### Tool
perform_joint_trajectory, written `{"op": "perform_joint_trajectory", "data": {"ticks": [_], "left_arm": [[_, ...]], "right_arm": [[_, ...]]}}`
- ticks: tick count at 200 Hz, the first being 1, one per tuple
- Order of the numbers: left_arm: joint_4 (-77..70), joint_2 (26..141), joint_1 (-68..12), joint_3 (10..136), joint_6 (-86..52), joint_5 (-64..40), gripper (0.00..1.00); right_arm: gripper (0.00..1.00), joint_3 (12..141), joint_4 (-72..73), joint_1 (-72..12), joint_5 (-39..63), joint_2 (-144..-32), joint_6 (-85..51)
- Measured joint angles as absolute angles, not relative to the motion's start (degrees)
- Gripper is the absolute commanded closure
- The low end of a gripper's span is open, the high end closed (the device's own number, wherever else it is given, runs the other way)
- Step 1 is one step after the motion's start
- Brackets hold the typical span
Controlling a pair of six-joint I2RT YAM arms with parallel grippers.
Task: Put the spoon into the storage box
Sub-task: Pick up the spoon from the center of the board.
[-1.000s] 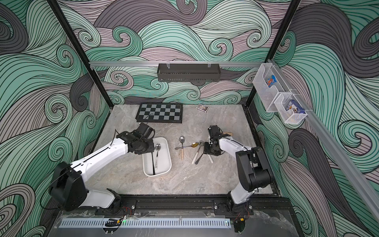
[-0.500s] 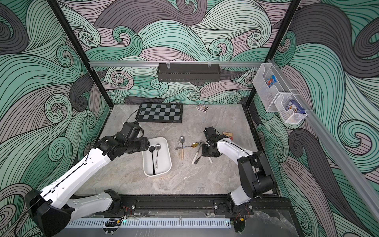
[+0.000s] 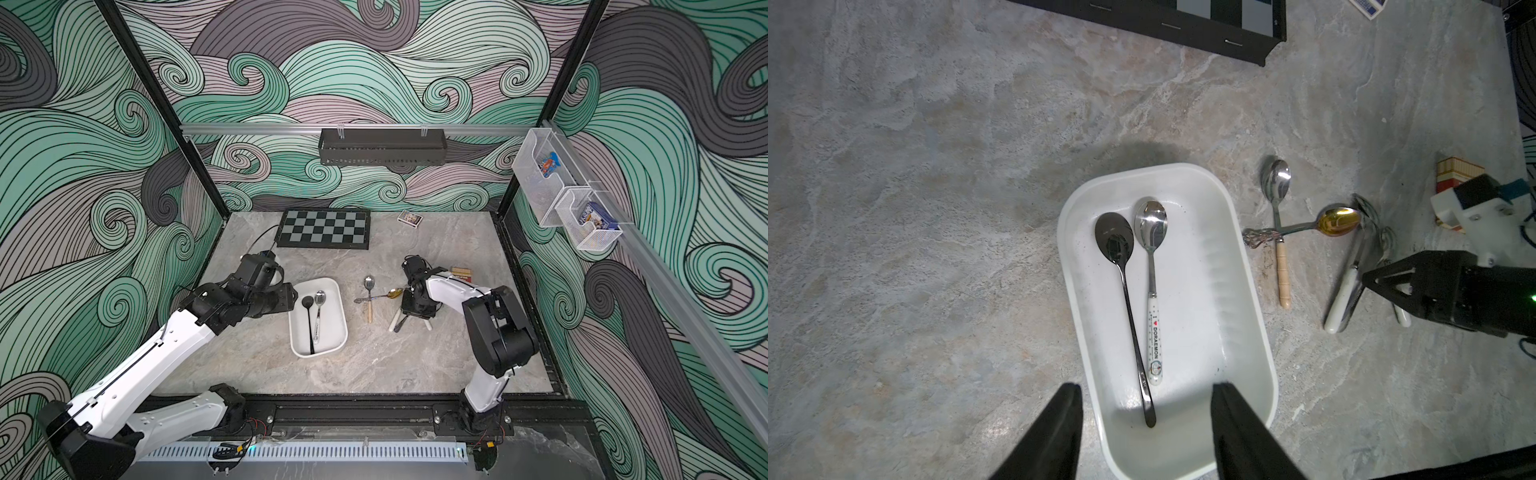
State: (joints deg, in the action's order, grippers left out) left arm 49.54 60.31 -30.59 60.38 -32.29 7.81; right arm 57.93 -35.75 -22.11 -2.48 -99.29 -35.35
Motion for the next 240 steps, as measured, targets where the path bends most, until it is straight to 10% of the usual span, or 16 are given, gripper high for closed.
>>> {"op": "perform_joint_trajectory", "data": {"ticks": [151,240], "left_arm": [[52.6,58.1,-30.6,59.7,-30.0,10.8,0.45],[55.2,55.5,-30.6,59.0,-30.0,14.4,0.43]], "right_arm": [[1.0,57.5,-35.5,-22.1,-3.5,-97.3,-37.1],[1.0,60.9,-38.8,-27.2,-2.2,-85.2,-30.8]]}}
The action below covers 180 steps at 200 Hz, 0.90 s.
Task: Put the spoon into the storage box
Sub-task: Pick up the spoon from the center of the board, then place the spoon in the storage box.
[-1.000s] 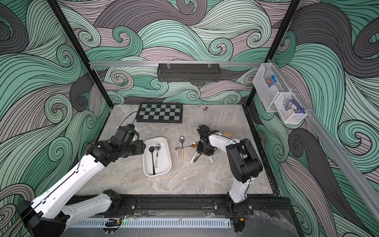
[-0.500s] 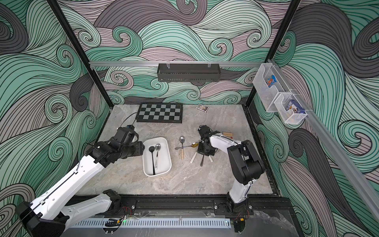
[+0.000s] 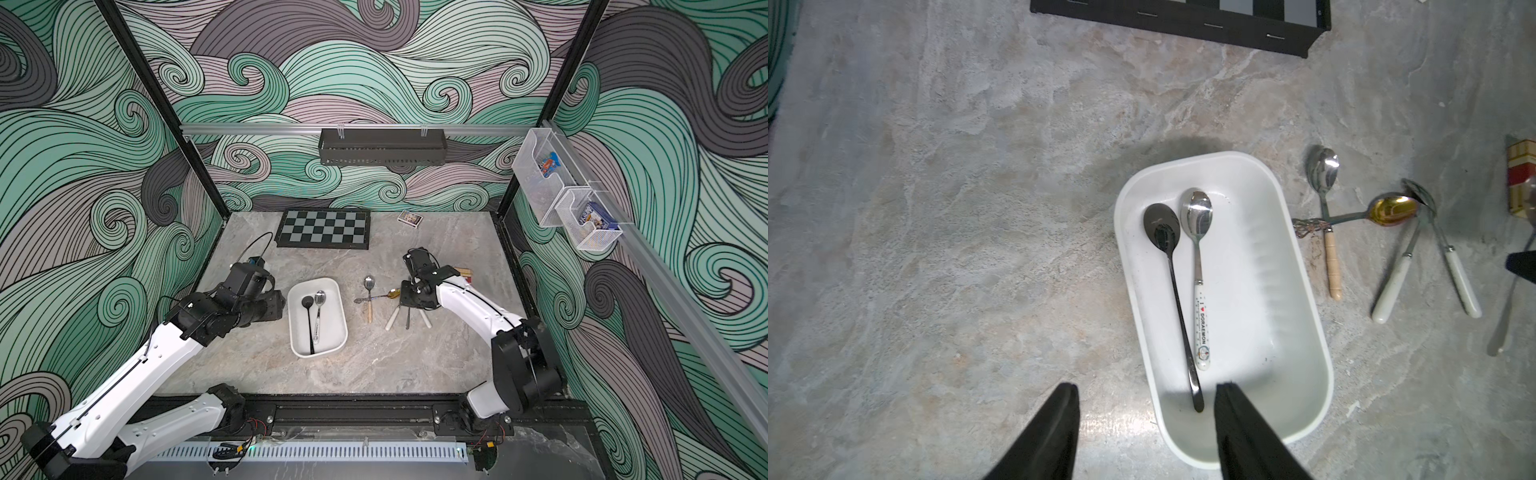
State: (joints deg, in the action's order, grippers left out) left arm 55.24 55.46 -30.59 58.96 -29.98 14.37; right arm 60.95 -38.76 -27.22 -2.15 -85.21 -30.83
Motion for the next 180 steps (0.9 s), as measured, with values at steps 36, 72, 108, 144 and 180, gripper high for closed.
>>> {"op": "perform_joint_trajectory", "data": {"ticks": [36,72,108,144,180], "left_arm": [[56.2,54.5,-30.6,58.7,-30.0,16.2,0.43],[56.3,51.8,-30.6,57.5,-30.0,16.6,0.42],[56.2,49.4,-30.6,56.9,-30.0,17.2,0.41],[56.1,49.7,-30.6,56.9,-30.0,17.3,0.41],[56.1,49.7,-30.6,56.9,-30.0,17.3,0.41]], "right_arm": [[1.0,72.6,-40.4,-37.0,0.2,-88.3,-29.7],[1.0,85.8,-40.9,-44.4,3.8,-99.0,-29.8],[1.0,95.1,-42.9,-48.0,5.3,-111.4,-30.2],[1.0,101.5,-45.1,-49.9,5.1,-119.7,-30.2],[1.0,103.2,-45.5,-51.2,4.6,-124.2,-30.2]]}}
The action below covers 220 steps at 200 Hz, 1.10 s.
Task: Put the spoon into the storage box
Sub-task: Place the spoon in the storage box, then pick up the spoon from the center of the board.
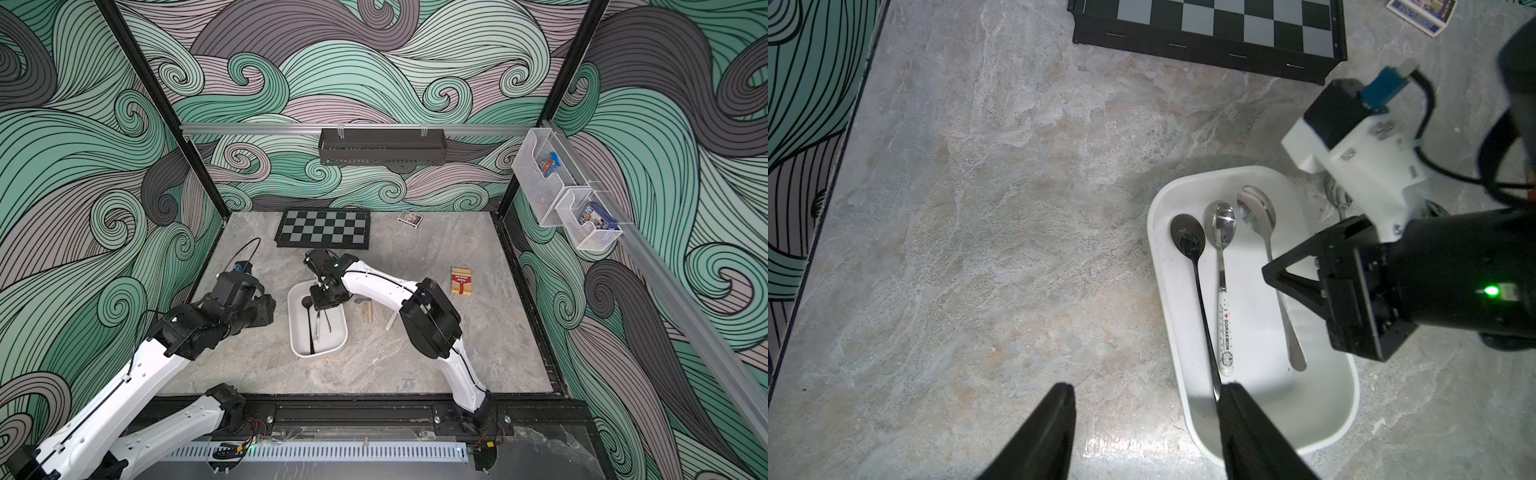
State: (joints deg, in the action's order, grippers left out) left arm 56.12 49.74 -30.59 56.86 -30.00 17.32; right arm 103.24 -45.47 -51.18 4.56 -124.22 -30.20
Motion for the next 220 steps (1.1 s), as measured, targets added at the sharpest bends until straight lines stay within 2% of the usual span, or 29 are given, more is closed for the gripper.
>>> {"op": "perform_joint_trajectory", "data": {"ticks": [18,67,111,146,165,191,200,210,220], "left_arm": [[56.1,49.7,-30.6,56.9,-30.0,17.3,0.41],[56.1,50.3,-30.6,56.9,-30.0,17.3,0.41],[56.1,50.5,-30.6,56.8,-30.0,17.3,0.41],[55.0,50.9,-30.6,56.6,-29.1,15.2,0.41],[53.8,52.5,-30.6,56.0,-28.3,11.8,0.43],[52.5,59.2,-32.5,57.7,-26.5,6.9,0.44],[52.1,62.7,-34.9,59.6,-25.6,6.1,0.46],[51.7,66.5,-38.0,62.3,-24.5,5.8,0.52],[50.9,70.3,-41.4,65.5,-23.1,5.8,0.53]], "right_arm": [[0.97,103.2,-45.8,-51.5,4.3,-125.8,-30.2],[0.71,103.2,-46.5,-52.1,2.9,-127.7,-31.0],[0.66,102.7,-46.5,-52.4,0.9,-125.1,-30.0],[0.62,96.7,-46.3,-50.6,-1.4,-111.9,-28.1],[0.6,91.3,-45.4,-46.7,-3.0,-102.1,-26.8],[0.6,79.5,-42.6,-36.6,-4.4,-90.9,-24.8],[0.59,74.7,-41.6,-32.9,-4.6,-88.4,-24.4],[0.59,68.7,-39.9,-28.2,-4.2,-86.0,-24.2],[0.59,62.8,-38.5,-24.0,-3.5,-84.3,-24.1]]}}
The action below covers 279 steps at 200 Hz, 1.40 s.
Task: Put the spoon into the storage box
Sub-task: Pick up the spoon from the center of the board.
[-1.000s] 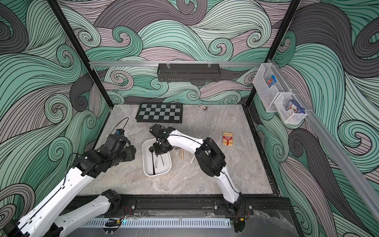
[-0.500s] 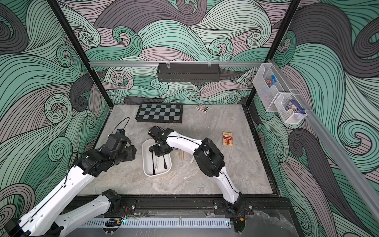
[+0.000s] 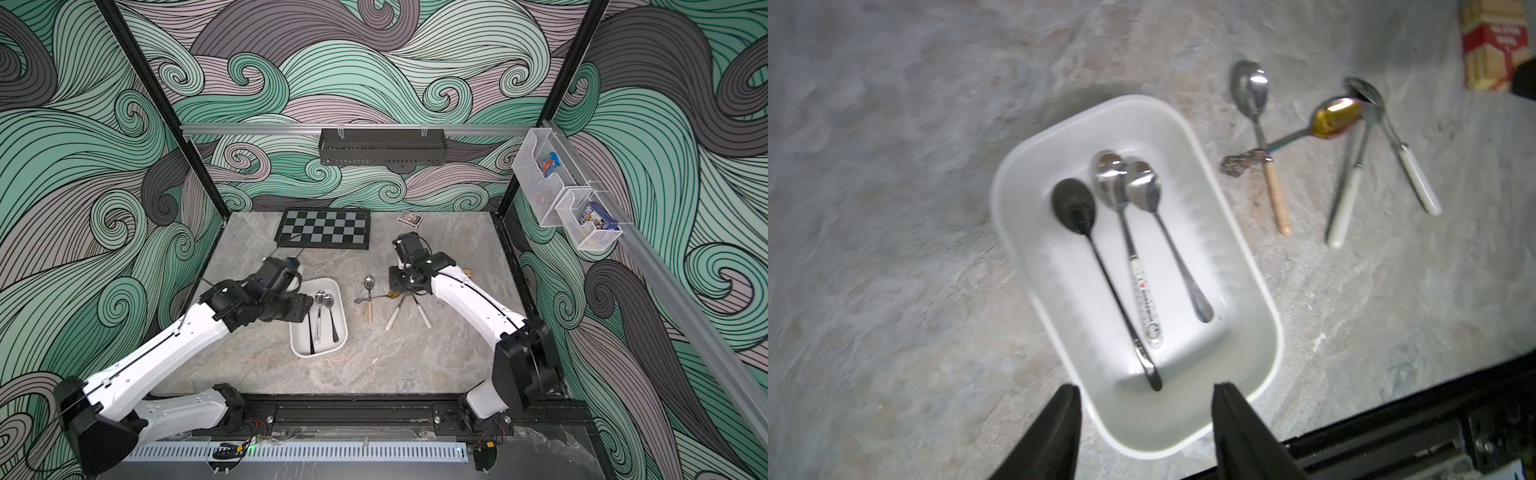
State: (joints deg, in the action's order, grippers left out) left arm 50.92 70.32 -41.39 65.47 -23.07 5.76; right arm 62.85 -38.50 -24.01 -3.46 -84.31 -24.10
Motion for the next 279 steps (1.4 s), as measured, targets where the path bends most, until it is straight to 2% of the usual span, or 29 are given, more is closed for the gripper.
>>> {"op": "perform_joint_trajectory", "data": {"ticks": [24,53,113,192,241,279], "left_arm": [[49.5,82.4,-48.8,75.8,-18.7,5.7,0.51],[50.1,99.6,-51.9,90.2,-12.4,2.7,0.5],[54.3,119.9,-52.0,104.9,1.0,1.9,0.5],[57.1,132.8,-48.6,119.0,9.3,3.0,0.5],[57.1,138.3,-46.6,120.3,11.4,3.0,0.52],[57.2,139.4,-46.5,121.2,12.1,3.0,0.6]], "right_arm": [[0.6,52.7,-36.1,-15.4,-2.2,-82.2,-24.4],[0.6,46.7,-32.8,-8.3,-1.8,-80.6,-25.8],[0.6,43.7,-28.7,-5.9,-1.1,-76.1,-27.7],[0.6,42.2,-27.3,-5.7,0.8,-72.4,-27.8],[0.6,42.0,-26.7,-5.7,0.8,-72.3,-27.8],[0.6,42.0,-26.6,-5.7,1.0,-72.3,-27.9]]}}
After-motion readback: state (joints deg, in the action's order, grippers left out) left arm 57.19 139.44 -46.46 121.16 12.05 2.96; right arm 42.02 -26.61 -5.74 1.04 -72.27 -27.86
